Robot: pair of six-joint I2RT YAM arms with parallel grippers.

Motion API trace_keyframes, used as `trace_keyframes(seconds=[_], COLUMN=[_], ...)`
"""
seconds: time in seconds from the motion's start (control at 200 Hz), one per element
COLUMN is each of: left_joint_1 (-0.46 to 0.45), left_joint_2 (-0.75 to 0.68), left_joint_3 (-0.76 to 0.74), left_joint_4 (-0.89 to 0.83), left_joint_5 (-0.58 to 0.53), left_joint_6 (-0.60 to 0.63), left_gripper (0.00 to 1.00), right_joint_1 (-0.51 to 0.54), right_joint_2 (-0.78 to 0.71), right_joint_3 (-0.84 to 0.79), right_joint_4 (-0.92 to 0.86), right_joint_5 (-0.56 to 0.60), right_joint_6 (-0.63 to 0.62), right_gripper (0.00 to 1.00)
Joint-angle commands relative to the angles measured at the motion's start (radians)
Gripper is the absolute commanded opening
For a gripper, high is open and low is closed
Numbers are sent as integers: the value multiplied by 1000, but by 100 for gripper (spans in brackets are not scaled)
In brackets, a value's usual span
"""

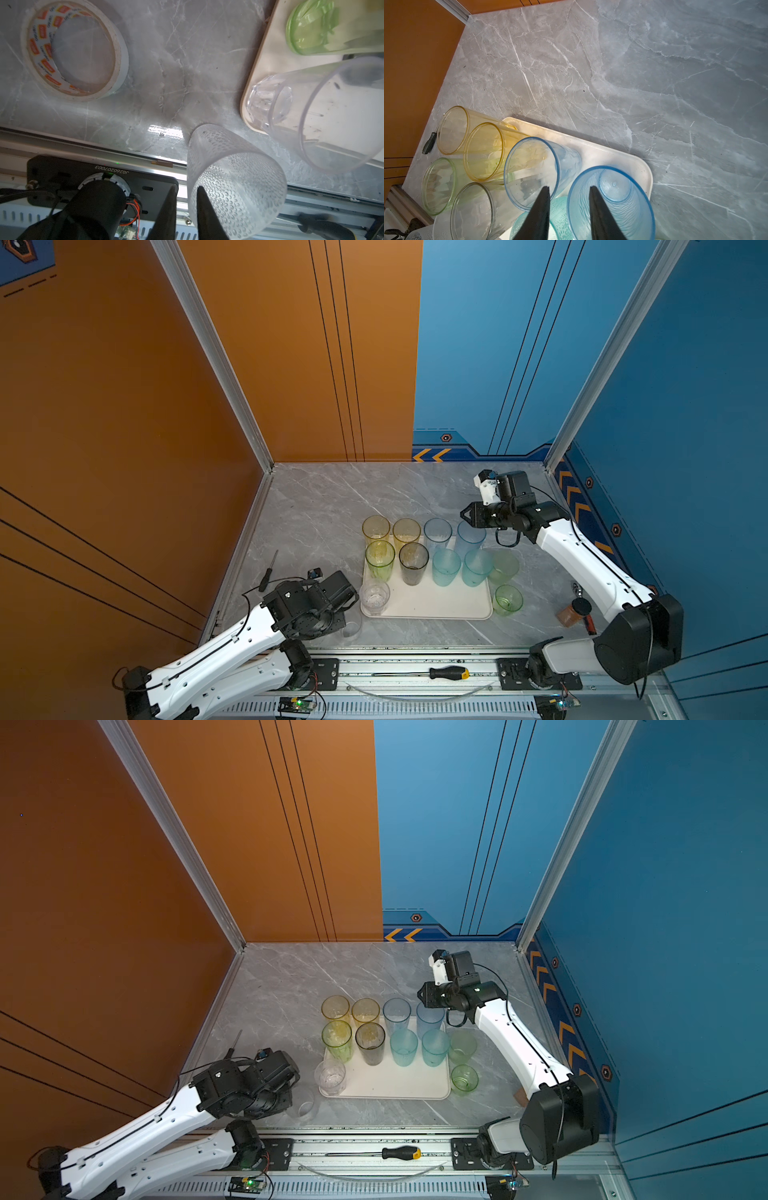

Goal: Place the glasses into the tray
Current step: 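Close the left gripper on the frosted bubble-textured glass and lift it, then carry the frosted glass with the left gripper over the tray beside the clear glass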

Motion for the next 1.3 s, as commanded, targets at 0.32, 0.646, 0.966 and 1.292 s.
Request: trace_keyframes(seconds=[0.32,0.646,0.966,1.292], left_joint_1=[18,30,38,39], left_joint_2=[60,68,98,150], left_joint_3=[-10,-10,-7,50], left_joint_4=[4,4,17,10], left_joint_5=[32,29,41,71], left_joint_6=[36,46,73,137], left_gripper=[19,13,7,5], right_joint_1=[6,8,8,8], right_joint_2=[14,26,37,36], right_joint_3=[5,5,4,3], right_joint_4=[12,13,11,11], right_joint_5=[-15,-16,-15,-14], right_joint_6=[5,4,0,1], right_gripper=[31,31,31,31])
